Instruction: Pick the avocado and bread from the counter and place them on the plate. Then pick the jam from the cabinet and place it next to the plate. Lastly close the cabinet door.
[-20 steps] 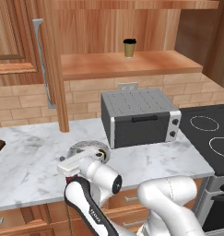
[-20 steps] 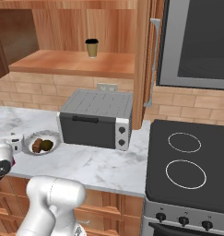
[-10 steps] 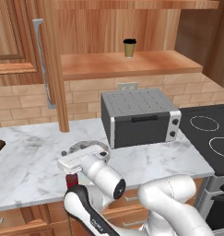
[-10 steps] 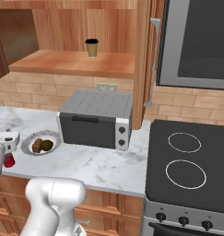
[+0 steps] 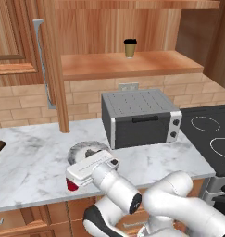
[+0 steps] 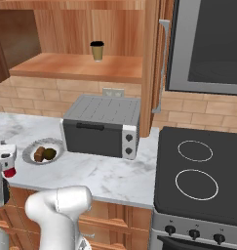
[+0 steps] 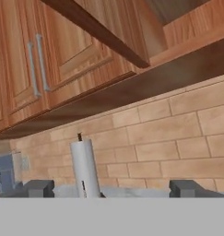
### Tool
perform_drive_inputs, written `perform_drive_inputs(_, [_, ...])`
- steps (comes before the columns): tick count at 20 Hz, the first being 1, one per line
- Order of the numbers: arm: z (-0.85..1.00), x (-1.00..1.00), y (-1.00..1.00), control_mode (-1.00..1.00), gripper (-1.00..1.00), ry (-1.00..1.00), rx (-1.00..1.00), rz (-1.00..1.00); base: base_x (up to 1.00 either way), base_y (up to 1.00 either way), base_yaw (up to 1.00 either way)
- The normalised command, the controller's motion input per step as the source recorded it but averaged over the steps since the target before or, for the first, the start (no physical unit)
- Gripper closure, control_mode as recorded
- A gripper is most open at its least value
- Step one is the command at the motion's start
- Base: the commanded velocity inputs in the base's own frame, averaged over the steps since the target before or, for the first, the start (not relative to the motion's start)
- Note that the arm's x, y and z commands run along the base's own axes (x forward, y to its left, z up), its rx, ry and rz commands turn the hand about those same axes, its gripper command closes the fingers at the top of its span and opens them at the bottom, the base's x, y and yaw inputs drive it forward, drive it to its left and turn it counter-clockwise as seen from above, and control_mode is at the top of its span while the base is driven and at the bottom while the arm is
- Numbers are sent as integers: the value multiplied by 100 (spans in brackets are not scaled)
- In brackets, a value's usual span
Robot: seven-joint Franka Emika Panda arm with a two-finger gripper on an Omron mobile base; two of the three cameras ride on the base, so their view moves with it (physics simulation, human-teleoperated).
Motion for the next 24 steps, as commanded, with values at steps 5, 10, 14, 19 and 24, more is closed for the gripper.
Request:
perform_drive_inputs(5, [71, -67, 40, -100, -100, 3, 1, 0, 0, 0, 0])
perform_drive_inputs(10, [64, -22, 74, -100, -100, 3, 0, 3, 0, 0, 0])
perform_drive_inputs(14, [59, -41, 58, -100, -100, -1, 1, 0, 0, 0, 0])
perform_drive_inputs(19, [35, -73, 34, -100, -100, 2, 3, -3, 0, 0, 0])
perform_drive_inputs(24, [22, -89, 25, -100, -100, 2, 4, -11, 0, 0, 0])
